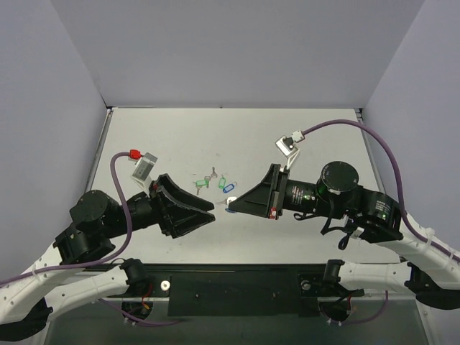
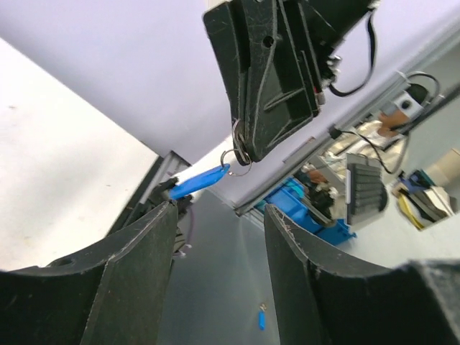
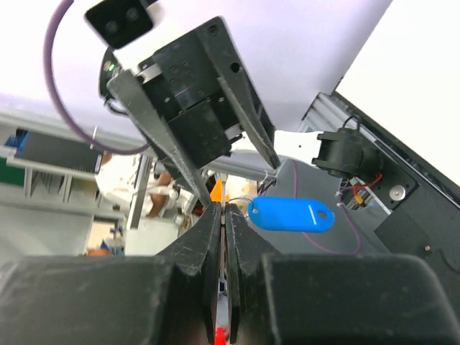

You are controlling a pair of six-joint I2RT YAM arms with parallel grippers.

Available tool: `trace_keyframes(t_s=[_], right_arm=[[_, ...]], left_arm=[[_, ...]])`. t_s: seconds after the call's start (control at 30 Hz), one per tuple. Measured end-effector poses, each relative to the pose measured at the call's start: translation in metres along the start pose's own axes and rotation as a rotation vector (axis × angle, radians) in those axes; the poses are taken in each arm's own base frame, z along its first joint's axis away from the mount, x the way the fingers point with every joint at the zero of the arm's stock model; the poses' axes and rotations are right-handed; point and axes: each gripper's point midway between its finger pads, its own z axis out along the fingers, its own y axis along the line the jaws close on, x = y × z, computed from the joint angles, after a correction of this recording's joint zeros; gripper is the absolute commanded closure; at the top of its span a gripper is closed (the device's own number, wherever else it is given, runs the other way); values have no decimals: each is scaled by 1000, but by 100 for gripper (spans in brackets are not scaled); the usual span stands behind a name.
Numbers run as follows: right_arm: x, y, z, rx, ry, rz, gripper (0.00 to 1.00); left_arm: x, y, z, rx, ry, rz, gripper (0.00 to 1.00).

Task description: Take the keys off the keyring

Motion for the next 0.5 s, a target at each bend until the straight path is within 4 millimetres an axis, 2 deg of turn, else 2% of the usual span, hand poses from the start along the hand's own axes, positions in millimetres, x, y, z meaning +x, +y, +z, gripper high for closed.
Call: trace_keyframes(t_s=[0.3,0.5], right_arm=[[-28,-48,-7,188,-153,177,100],[-36,-79,-8,275,-196,256,100]], left_arm=[[-18,36,-2,-189,-98,90,32],[-12,58,0,-242,-116,146,31]])
